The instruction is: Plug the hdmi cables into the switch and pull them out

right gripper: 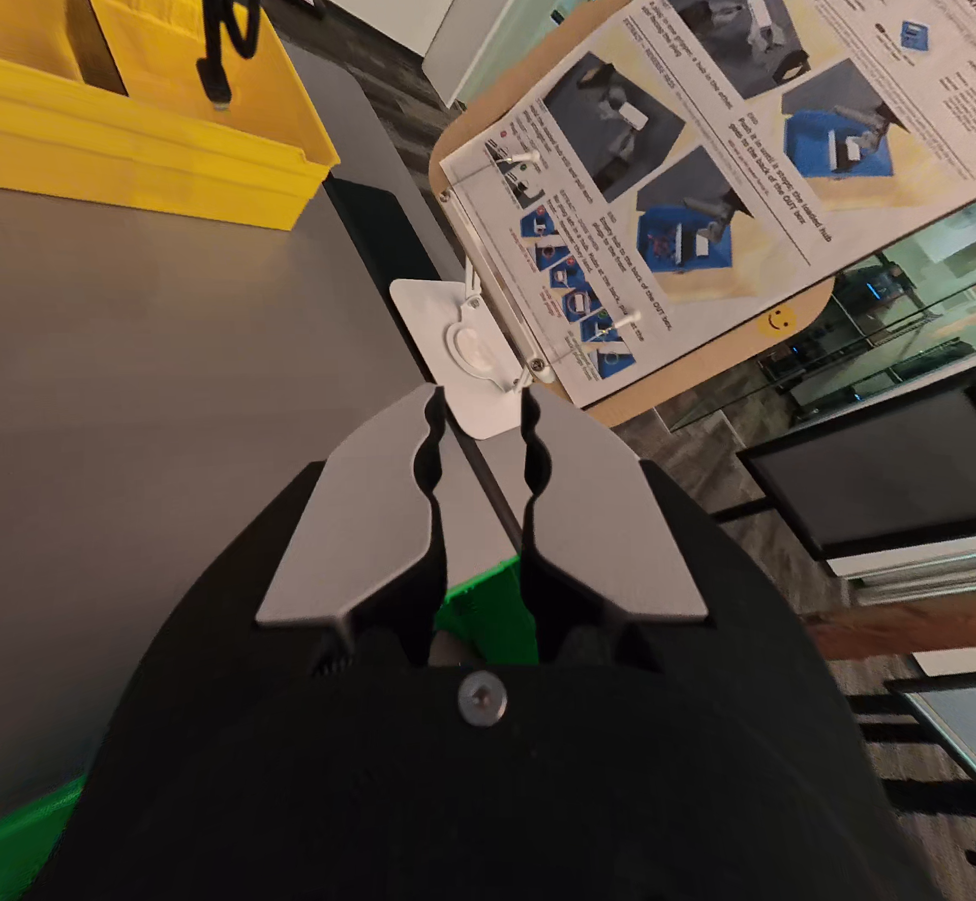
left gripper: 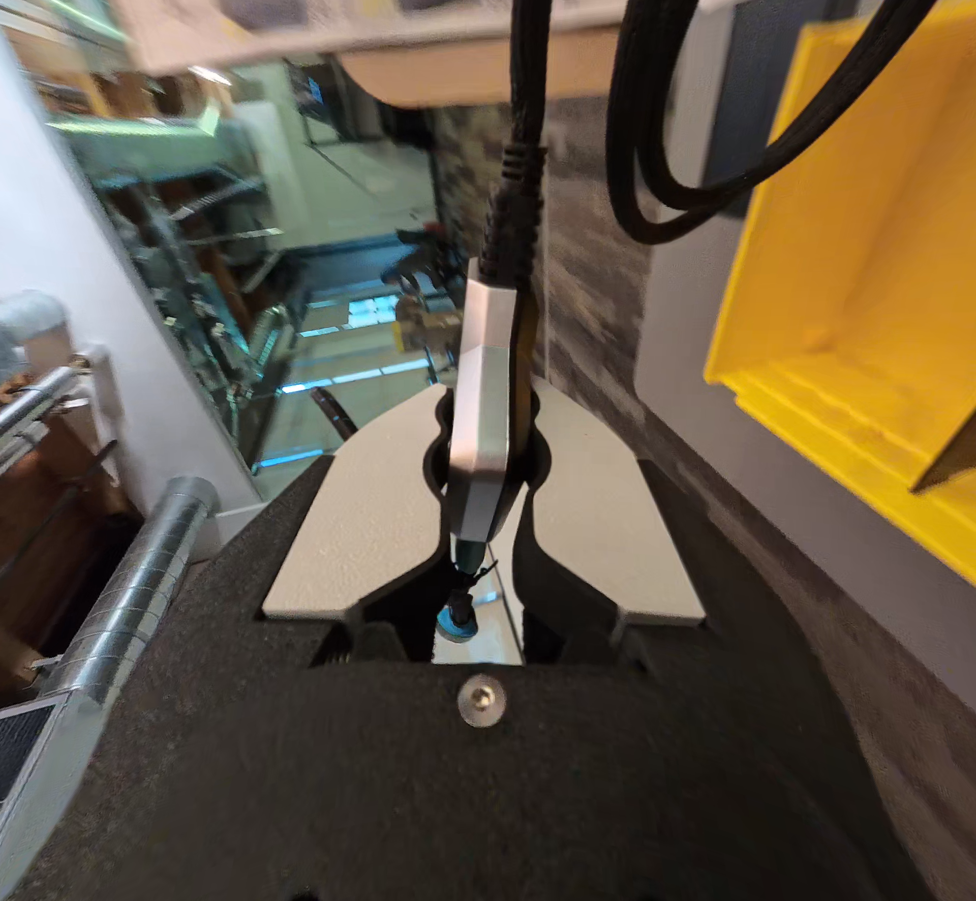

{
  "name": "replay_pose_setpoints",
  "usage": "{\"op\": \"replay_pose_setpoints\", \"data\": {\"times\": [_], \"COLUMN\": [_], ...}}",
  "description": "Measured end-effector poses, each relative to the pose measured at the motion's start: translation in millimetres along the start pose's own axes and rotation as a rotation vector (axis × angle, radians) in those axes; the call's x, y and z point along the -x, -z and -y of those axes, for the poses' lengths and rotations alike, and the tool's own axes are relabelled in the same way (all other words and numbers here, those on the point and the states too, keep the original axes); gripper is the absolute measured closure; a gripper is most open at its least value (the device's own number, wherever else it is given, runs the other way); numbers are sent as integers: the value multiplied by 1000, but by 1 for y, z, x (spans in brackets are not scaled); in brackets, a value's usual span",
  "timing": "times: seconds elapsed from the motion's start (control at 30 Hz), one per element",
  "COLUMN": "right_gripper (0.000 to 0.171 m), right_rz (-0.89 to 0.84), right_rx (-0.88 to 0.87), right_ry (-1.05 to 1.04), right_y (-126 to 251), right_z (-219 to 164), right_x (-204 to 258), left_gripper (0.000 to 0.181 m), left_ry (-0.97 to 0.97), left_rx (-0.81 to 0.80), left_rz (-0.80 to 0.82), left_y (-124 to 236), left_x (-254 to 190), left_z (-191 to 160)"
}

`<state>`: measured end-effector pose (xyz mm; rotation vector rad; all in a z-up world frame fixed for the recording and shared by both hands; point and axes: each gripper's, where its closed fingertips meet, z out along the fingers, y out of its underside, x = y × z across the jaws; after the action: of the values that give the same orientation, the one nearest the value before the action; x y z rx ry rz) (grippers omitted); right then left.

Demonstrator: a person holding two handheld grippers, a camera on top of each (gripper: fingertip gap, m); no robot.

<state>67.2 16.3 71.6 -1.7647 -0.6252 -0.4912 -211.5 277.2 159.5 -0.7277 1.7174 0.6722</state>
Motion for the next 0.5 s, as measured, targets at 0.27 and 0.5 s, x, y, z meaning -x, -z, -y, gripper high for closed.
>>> {"op": "replay_pose_setpoints", "data": {"times": [0.27, 0.5], "right_gripper": [144, 132], "right_rz": [62, 101], "right_rx": [-207, -638], "right_ry": [-35, 211], "right_y": [10, 48], "right_z": [47, 129], "right_x": [17, 75], "left_gripper": [158, 159], "left_ry": [174, 220], "left_rx": [-574, -1015], "left_rz": [68, -7], "left_y": [92, 152], "left_x": [27, -27], "left_z": [139, 253]}}
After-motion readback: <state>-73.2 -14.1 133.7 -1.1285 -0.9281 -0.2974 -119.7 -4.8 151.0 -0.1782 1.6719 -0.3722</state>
